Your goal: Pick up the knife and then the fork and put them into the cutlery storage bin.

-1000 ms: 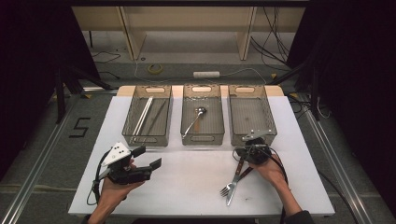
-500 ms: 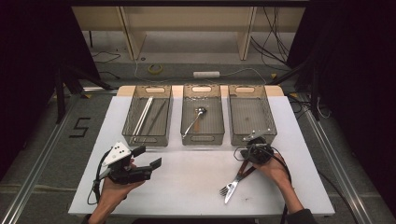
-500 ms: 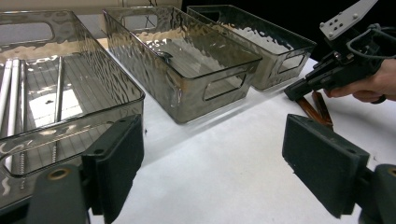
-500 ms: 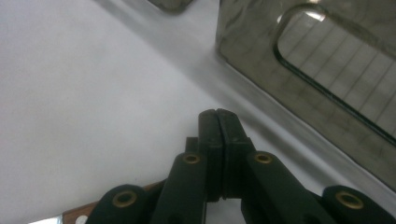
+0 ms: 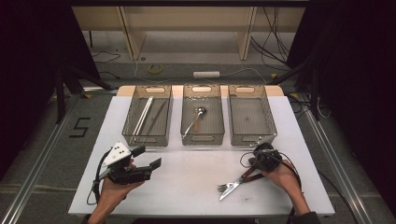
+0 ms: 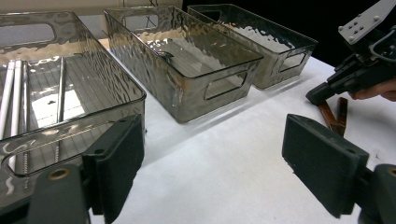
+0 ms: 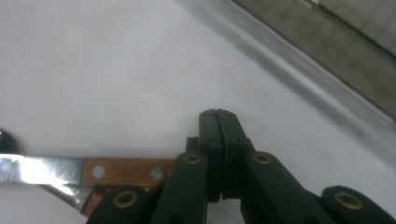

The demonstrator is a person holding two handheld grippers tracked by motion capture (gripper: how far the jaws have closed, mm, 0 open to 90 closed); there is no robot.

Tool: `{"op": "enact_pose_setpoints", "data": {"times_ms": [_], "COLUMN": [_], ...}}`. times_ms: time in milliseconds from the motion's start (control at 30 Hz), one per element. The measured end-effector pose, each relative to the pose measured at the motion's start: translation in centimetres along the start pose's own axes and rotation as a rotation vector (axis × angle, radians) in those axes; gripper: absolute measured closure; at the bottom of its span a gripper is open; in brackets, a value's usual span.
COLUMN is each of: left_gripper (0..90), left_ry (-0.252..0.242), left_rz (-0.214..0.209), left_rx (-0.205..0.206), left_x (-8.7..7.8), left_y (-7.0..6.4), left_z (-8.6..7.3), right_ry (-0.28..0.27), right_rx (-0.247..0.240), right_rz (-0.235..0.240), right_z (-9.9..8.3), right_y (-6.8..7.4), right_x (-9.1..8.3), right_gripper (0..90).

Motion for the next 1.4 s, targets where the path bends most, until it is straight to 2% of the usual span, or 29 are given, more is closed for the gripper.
{"op": "enact_pose_setpoints", "data": {"times_ms": [233,467,967,1300,1400], "left_gripper": [20.4,20.6,20.5,20.5,20.5], "left_ry": [0.002,0.004,0.006,0.005,0.007], "left_rz": [-0.001,-0.005,-0.005,-0.005,-0.006], "left_rx": [0.001,0.009,0.01,0.009,0.009], "left_x": [0.0,0.1,0.2,0.2,0.2], "left_y": [0.0,-0.1,-0.2,-0.1,-0.1], "left_z": [0.0,0.0,0.0,-0.1,-0.1], "right_ry": [0.049,0.091,0.134,0.16,0.17], "right_rx": [-0.007,-0.048,-0.098,-0.129,-0.144], "right_rz": [-0.009,-0.017,-0.001,0.014,0.005], "right_z": [-1.6,-3.0,-5.1,-5.9,-5.8], "right_y": [0.4,1.5,3.2,3.8,3.7], "right_x": [-1.2,-2.1,-3.5,-4.0,-4.2], "right_gripper": [90.0,90.0,90.0,89.9,84.5]}}
Point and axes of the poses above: each handheld gripper's, and its own axes: x roughly forward along the jaws, z roughly out of its top, y roughly to its left, the point moved 4 cm from there along x, roughly forward along the jaws
